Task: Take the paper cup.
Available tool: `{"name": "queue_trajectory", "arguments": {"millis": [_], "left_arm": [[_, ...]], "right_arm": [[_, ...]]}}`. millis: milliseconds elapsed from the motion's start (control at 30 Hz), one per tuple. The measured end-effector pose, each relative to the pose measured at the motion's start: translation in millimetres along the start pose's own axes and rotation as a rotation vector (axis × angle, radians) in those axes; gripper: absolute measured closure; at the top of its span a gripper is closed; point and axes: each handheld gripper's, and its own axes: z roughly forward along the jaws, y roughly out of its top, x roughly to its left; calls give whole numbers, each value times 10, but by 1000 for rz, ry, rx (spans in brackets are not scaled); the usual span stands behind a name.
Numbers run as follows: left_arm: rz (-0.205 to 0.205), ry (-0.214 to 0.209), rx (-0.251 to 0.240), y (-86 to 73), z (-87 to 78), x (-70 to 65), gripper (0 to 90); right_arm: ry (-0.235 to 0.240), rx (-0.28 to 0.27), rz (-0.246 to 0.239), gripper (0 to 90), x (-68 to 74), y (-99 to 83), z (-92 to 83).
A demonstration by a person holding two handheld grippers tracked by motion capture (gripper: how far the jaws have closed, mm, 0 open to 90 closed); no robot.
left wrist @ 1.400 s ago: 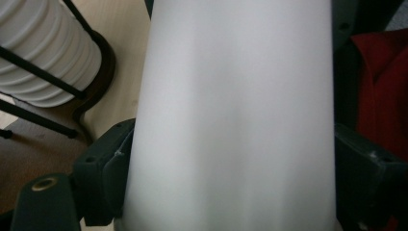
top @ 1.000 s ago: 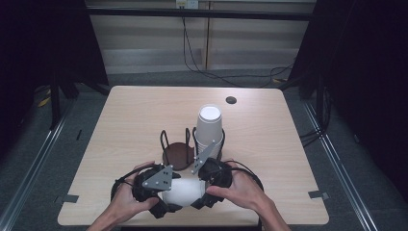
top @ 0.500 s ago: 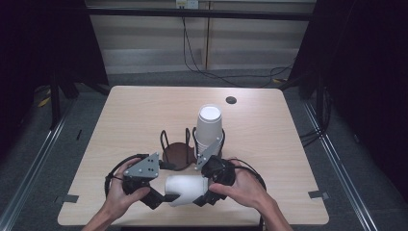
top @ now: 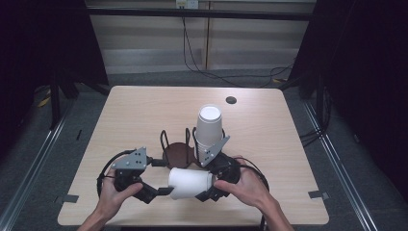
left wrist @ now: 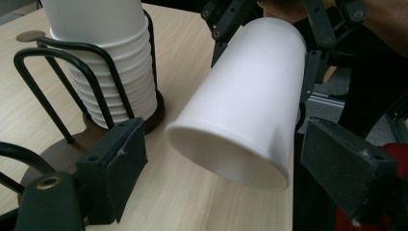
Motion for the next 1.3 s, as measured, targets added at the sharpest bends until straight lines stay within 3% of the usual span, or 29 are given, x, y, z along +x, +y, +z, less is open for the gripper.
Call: {"name": "queue_trajectory", "arguments": {"millis": [200, 333, 467, 533, 600, 800, 967, 1300], "left_arm": [[-16, 16, -20, -38, -24, 20, 160], [-33, 12, -35, -68, -55, 45, 160], [-44, 35, -50, -101, -81, 60, 160], [-40, 36, -58, -111, -88, 61, 159], [-42, 37, -57, -117, -87, 58, 159], [-37, 56, -61, -122, -62, 54, 159], [-36, 60, -82, -127, -59, 56, 158], [-27, 61, -126, -118, -76, 15, 158]], "right_arm": [[-13, -38, -4, 249, -30, -33, -62], [5, -63, -7, 248, -53, -55, -71], [-2, -83, -4, 248, -70, -78, -72], [-7, -88, -6, 248, -73, -89, -76], [20, -123, -15, 248, -73, -96, -93], [-16, -157, -37, 249, -55, -95, -128], [17, -192, -51, 248, -59, -109, -152], [17, -248, -79, 248, -51, -128, -186]]}}
